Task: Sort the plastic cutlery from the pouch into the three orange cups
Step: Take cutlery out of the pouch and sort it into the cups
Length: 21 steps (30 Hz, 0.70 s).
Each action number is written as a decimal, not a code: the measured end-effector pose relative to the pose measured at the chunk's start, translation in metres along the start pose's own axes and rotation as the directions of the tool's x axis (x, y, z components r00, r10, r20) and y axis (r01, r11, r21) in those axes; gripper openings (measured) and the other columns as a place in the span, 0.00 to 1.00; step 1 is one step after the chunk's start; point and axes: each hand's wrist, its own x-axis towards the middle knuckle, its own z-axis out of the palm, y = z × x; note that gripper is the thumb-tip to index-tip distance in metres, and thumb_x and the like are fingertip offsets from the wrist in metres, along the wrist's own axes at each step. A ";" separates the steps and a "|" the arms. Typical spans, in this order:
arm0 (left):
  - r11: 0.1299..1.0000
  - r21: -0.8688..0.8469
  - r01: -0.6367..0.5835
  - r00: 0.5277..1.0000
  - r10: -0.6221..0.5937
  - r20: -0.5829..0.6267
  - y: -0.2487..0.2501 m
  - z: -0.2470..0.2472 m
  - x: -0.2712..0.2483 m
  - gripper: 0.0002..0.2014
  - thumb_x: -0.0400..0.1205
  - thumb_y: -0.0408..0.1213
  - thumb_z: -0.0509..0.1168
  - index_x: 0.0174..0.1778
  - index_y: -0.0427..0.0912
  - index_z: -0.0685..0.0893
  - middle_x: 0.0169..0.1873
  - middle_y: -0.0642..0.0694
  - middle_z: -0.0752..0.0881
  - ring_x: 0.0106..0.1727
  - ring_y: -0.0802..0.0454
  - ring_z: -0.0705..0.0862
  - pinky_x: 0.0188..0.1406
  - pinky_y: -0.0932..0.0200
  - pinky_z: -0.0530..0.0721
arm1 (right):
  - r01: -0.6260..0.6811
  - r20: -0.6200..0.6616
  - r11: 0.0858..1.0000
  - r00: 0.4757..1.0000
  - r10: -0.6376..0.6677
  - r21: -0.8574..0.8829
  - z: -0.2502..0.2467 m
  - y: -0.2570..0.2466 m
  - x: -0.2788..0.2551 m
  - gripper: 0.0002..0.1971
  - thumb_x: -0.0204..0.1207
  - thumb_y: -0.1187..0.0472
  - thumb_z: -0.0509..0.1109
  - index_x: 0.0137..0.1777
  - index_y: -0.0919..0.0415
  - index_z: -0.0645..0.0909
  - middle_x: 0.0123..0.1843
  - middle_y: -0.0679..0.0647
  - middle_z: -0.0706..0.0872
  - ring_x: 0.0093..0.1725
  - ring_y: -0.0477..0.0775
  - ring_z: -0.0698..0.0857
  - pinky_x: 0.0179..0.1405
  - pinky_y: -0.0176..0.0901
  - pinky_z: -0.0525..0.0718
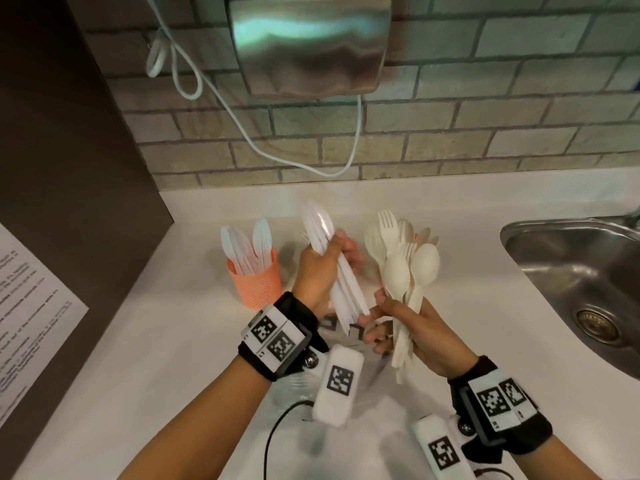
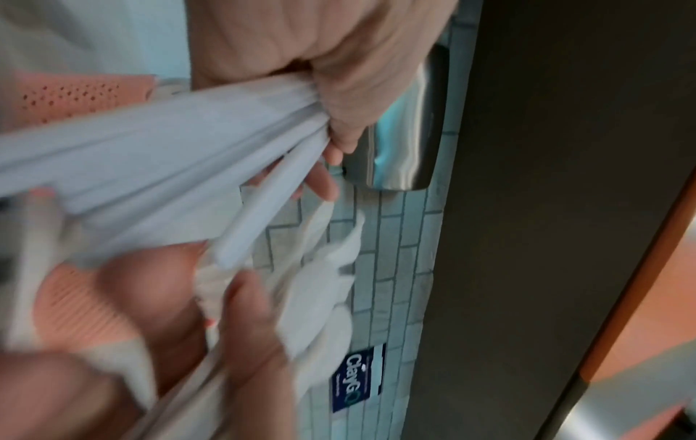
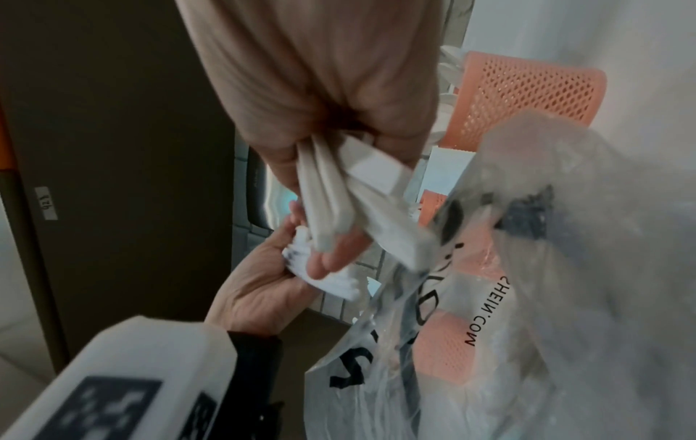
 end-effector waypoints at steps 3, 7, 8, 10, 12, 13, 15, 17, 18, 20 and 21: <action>0.989 -0.141 -0.049 0.995 0.036 -0.090 0.023 -0.018 0.014 0.14 0.85 0.40 0.59 0.34 0.39 0.75 0.16 0.49 0.77 0.19 0.54 0.80 0.24 0.62 0.83 | 0.012 -0.038 1.000 0.999 -0.012 -0.002 0.000 0.002 0.000 0.04 0.78 0.63 0.62 0.44 0.63 0.73 0.25 0.56 0.80 0.19 0.49 0.76 0.21 0.41 0.80; 0.942 0.010 -0.336 0.898 0.324 -0.299 0.056 -0.051 0.039 0.13 0.85 0.40 0.59 0.35 0.41 0.74 0.13 0.54 0.73 0.15 0.57 0.74 0.21 0.64 0.79 | 0.005 -0.084 1.000 0.996 -0.004 0.009 0.001 0.001 0.003 0.02 0.77 0.64 0.64 0.43 0.62 0.74 0.19 0.49 0.67 0.16 0.45 0.66 0.15 0.36 0.71; 0.910 0.100 -0.403 0.850 0.412 -0.328 0.063 -0.060 0.046 0.12 0.85 0.39 0.59 0.36 0.41 0.74 0.14 0.54 0.74 0.16 0.58 0.74 0.21 0.64 0.79 | 0.004 -0.090 1.000 0.996 -0.003 0.009 0.001 0.000 0.004 0.03 0.75 0.64 0.65 0.43 0.61 0.73 0.19 0.48 0.66 0.16 0.45 0.65 0.15 0.36 0.70; 0.843 0.256 -0.474 0.775 0.537 -0.333 0.072 -0.078 0.058 0.09 0.84 0.39 0.60 0.39 0.42 0.75 0.20 0.50 0.74 0.19 0.58 0.75 0.25 0.66 0.79 | 0.002 -0.096 1.000 0.995 -0.001 0.007 0.002 -0.002 0.005 0.06 0.71 0.60 0.67 0.42 0.61 0.73 0.20 0.49 0.65 0.16 0.45 0.64 0.14 0.35 0.68; 0.805 0.344 -0.483 0.749 0.583 -0.315 0.071 -0.094 0.069 0.08 0.84 0.40 0.61 0.39 0.44 0.75 0.24 0.48 0.74 0.22 0.60 0.76 0.30 0.66 0.79 | 0.006 -0.095 1.000 0.995 -0.007 -0.005 0.004 -0.003 0.007 0.08 0.73 0.59 0.68 0.38 0.60 0.71 0.20 0.49 0.64 0.16 0.45 0.63 0.15 0.34 0.67; 0.797 0.370 -0.478 0.749 0.590 -0.303 0.067 -0.099 0.074 0.08 0.84 0.40 0.61 0.39 0.46 0.75 0.26 0.48 0.74 0.23 0.60 0.76 0.32 0.65 0.79 | 0.008 -0.092 1.000 0.996 -0.010 -0.015 0.005 -0.004 0.007 0.09 0.75 0.60 0.67 0.36 0.59 0.70 0.20 0.49 0.64 0.15 0.45 0.62 0.14 0.35 0.67; 0.784 0.420 -0.456 0.760 0.589 -0.274 0.056 -0.108 0.081 0.08 0.84 0.41 0.60 0.38 0.48 0.75 0.28 0.49 0.75 0.27 0.57 0.76 0.34 0.64 0.79 | 0.004 -0.090 1.000 0.996 -0.006 -0.022 0.008 -0.004 0.007 0.13 0.76 0.60 0.66 0.31 0.58 0.69 0.20 0.50 0.63 0.15 0.45 0.62 0.13 0.35 0.66; 0.780 0.462 -0.422 0.782 0.571 -0.248 0.044 -0.113 0.085 0.09 0.84 0.43 0.60 0.39 0.47 0.75 0.29 0.49 0.75 0.31 0.55 0.76 0.35 0.69 0.78 | -0.001 -0.089 1.000 0.996 -0.001 -0.021 0.012 -0.005 0.008 0.15 0.77 0.61 0.66 0.29 0.57 0.69 0.20 0.50 0.62 0.15 0.45 0.62 0.13 0.35 0.66; 0.778 0.479 -0.407 0.791 0.562 -0.240 0.038 -0.116 0.086 0.09 0.84 0.43 0.59 0.40 0.44 0.76 0.29 0.49 0.75 0.31 0.55 0.76 0.34 0.73 0.77 | -0.002 -0.090 1.000 0.996 0.000 -0.023 0.013 -0.006 0.007 0.15 0.77 0.61 0.66 0.28 0.57 0.69 0.20 0.50 0.62 0.15 0.45 0.62 0.13 0.35 0.66; 0.782 0.499 -0.373 0.812 0.536 -0.233 0.026 -0.120 0.089 0.09 0.85 0.42 0.59 0.46 0.39 0.76 0.30 0.49 0.77 0.33 0.58 0.76 0.33 0.78 0.75 | 0.006 -0.092 1.000 0.996 -0.009 -0.030 0.014 -0.006 0.007 0.15 0.76 0.60 0.66 0.28 0.57 0.68 0.20 0.50 0.62 0.15 0.45 0.62 0.13 0.35 0.67; 0.791 0.502 -0.350 0.826 0.514 -0.232 0.021 -0.122 0.090 0.10 0.85 0.42 0.59 0.48 0.38 0.77 0.31 0.50 0.78 0.34 0.59 0.77 0.35 0.77 0.75 | 0.009 -0.095 0.999 0.995 -0.012 -0.033 0.014 -0.006 0.007 0.16 0.76 0.60 0.66 0.28 0.58 0.68 0.20 0.50 0.62 0.15 0.45 0.62 0.13 0.35 0.67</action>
